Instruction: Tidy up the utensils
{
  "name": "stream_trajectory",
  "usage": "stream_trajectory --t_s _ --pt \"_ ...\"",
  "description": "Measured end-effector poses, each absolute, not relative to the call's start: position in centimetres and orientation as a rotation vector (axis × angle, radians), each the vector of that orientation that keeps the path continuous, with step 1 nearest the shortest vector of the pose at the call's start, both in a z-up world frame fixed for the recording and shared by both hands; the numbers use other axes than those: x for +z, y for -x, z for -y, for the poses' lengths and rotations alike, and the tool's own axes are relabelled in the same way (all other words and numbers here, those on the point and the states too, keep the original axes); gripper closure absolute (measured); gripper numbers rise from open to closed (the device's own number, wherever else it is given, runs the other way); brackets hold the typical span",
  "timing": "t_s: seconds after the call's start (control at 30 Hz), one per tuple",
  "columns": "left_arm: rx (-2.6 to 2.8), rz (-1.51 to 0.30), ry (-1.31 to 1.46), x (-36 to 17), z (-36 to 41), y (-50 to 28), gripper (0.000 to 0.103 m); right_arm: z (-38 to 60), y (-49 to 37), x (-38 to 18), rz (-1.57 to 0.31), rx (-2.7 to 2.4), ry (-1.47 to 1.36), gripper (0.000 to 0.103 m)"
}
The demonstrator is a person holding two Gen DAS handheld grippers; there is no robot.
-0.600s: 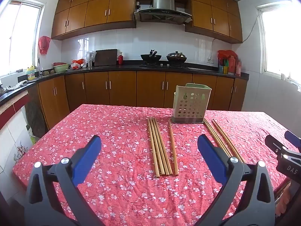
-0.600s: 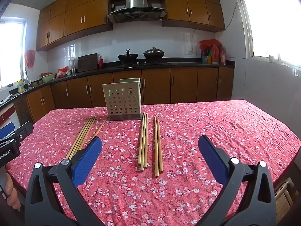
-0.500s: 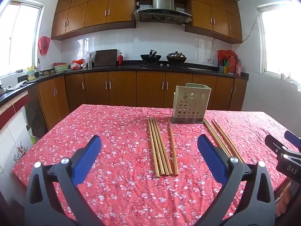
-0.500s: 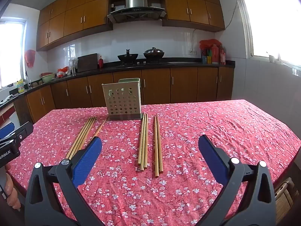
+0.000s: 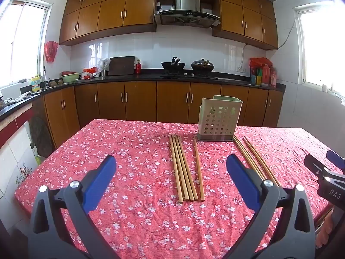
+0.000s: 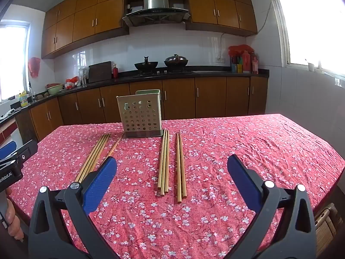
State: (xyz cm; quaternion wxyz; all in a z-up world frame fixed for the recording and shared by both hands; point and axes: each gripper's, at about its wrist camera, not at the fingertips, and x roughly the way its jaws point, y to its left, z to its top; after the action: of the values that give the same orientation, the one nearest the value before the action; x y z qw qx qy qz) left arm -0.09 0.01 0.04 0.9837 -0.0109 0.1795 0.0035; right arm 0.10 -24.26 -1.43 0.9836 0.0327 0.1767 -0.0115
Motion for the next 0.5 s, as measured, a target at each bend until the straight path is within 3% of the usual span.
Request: stream_trajectory --t_s 0.5 --pt "0.003 -0.360 0.019 -0.22 -0.49 0.21 0.004 24.27 -0.10 -1.46 -0.356 -0.023 -0.067 0.002"
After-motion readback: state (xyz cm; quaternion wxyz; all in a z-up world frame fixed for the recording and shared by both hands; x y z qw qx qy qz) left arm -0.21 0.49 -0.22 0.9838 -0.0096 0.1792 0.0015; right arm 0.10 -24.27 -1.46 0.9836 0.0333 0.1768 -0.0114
